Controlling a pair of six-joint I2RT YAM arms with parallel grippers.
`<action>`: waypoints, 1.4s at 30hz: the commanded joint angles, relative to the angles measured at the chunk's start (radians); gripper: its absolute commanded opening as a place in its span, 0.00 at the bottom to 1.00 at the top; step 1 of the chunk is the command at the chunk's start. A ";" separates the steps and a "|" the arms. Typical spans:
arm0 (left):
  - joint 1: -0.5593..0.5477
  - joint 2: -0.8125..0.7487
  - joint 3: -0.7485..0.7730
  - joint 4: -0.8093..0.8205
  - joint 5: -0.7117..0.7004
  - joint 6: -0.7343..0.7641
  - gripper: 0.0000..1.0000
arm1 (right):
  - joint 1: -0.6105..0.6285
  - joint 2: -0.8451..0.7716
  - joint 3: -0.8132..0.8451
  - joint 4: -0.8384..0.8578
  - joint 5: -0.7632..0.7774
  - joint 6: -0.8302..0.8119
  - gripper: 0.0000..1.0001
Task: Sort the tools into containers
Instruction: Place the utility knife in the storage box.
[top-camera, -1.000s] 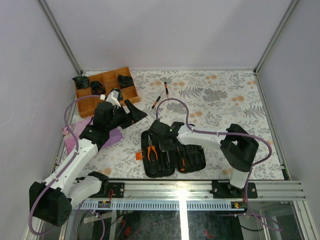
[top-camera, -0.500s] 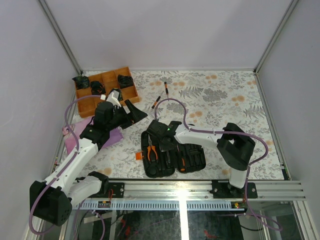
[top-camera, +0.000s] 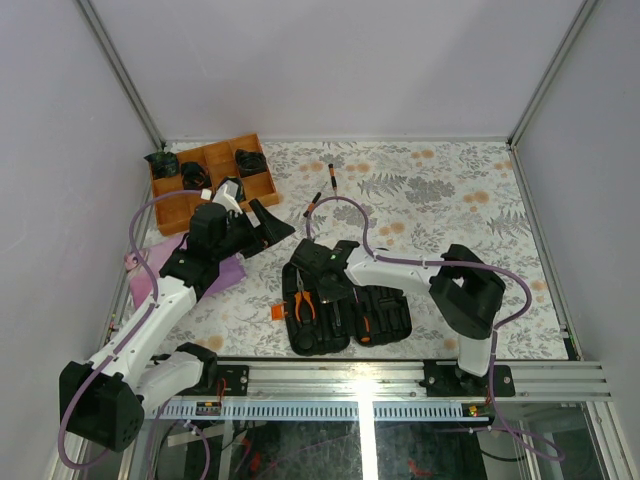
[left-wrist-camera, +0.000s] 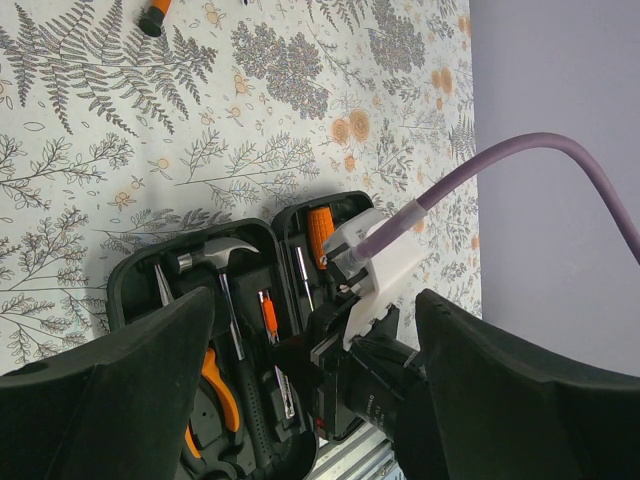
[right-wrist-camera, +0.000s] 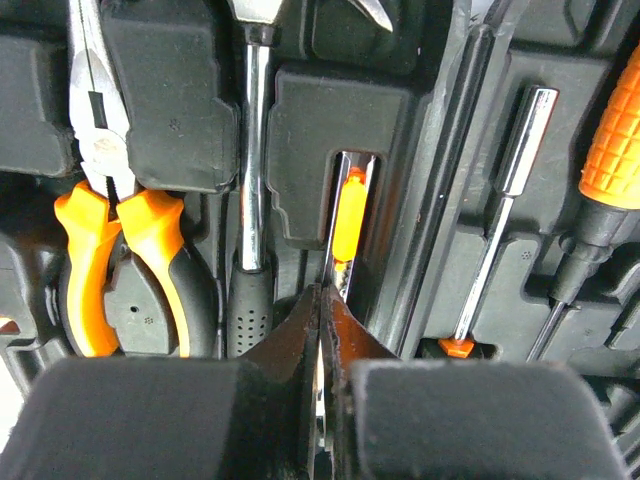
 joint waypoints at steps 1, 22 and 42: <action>0.007 -0.004 -0.010 0.023 0.014 0.011 0.80 | 0.009 0.112 -0.055 -0.078 -0.014 -0.025 0.00; 0.013 -0.006 0.002 0.004 0.012 0.022 0.80 | 0.010 -0.257 -0.029 0.026 0.105 -0.060 0.21; 0.025 0.101 0.159 -0.278 -0.136 0.279 0.77 | -0.392 -0.344 -0.087 0.262 -0.062 -0.304 0.45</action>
